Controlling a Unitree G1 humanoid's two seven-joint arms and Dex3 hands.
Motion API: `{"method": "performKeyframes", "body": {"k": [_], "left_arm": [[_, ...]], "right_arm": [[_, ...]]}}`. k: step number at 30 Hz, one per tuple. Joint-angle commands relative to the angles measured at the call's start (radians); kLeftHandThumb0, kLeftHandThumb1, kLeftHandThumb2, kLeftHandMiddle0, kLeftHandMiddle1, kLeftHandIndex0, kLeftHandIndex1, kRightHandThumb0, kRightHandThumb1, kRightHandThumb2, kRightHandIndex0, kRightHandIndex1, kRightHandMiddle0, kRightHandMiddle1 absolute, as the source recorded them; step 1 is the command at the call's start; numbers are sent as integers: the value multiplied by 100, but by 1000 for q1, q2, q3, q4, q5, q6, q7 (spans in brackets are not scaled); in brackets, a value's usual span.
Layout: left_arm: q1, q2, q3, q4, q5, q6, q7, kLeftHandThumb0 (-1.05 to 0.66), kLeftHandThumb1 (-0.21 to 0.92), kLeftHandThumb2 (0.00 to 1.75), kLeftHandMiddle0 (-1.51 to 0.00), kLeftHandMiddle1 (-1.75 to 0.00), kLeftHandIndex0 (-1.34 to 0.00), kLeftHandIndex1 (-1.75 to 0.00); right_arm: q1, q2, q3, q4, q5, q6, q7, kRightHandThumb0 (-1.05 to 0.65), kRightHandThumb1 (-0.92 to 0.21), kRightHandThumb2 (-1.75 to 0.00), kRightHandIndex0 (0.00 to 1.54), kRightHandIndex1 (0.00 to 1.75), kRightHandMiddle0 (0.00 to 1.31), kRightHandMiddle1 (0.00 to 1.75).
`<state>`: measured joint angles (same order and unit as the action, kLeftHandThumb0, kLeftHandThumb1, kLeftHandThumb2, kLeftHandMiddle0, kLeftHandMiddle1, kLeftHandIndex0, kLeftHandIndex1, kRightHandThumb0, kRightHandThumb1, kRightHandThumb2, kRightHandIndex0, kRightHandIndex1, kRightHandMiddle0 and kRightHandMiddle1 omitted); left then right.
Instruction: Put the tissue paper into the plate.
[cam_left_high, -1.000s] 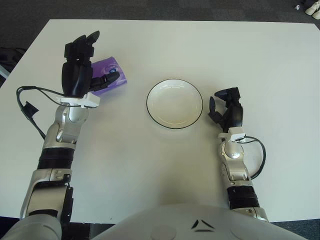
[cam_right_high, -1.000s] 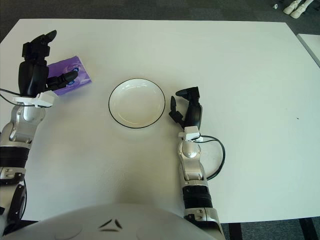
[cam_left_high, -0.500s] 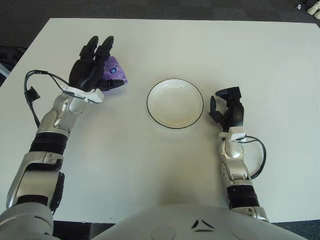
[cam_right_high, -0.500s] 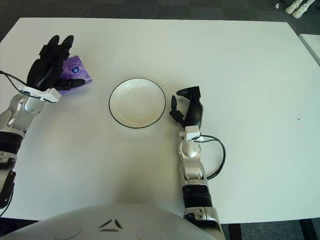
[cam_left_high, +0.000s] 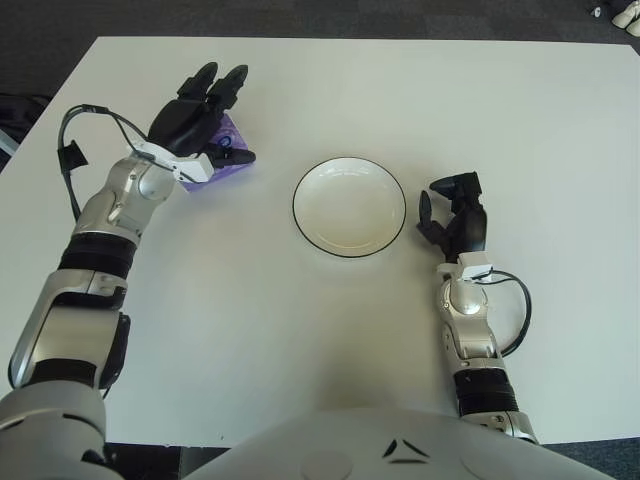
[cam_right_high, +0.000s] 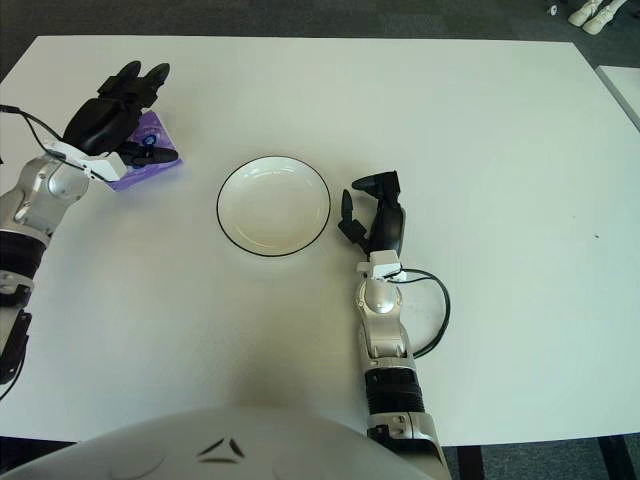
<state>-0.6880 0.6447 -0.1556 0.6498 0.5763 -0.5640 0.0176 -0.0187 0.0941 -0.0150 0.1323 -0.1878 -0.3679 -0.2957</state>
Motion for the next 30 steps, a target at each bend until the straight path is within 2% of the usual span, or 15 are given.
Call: {"method": "performKeyframes", "body": {"k": [1,7,18,26,30], "left_arm": [[-45,-30,-26,141,-44,-32,-63,-105,75,39,0,0,0,-5],[-109,-44,-34,256,-109,-59,-171,-103,68,46,0,0,0,-3],[-192,-80,-58,408,-154,-39,-315,-95,57,62,0,0,0,0],[-212,-120,-82,491,-153,-5,-347,-89,53,67,0,0,0,-1],[-224,-127,-104,518,-150,53,-409,-83,49,71,0,0,0,-2]], "right_arm": [[67,-1,-6,59,-1,49,-5,-37,-73,-80,60,128,31,175],[69,-1,-6,57,4,50,-1,-37,-74,-79,59,128,30,175],[76,-2,-4,58,5,24,-3,-37,-73,-79,59,129,30,175],[83,1,-2,50,6,18,-3,-37,-73,-79,60,128,30,175],[90,2,1,34,9,37,4,-37,-74,-79,59,127,30,175]]}}
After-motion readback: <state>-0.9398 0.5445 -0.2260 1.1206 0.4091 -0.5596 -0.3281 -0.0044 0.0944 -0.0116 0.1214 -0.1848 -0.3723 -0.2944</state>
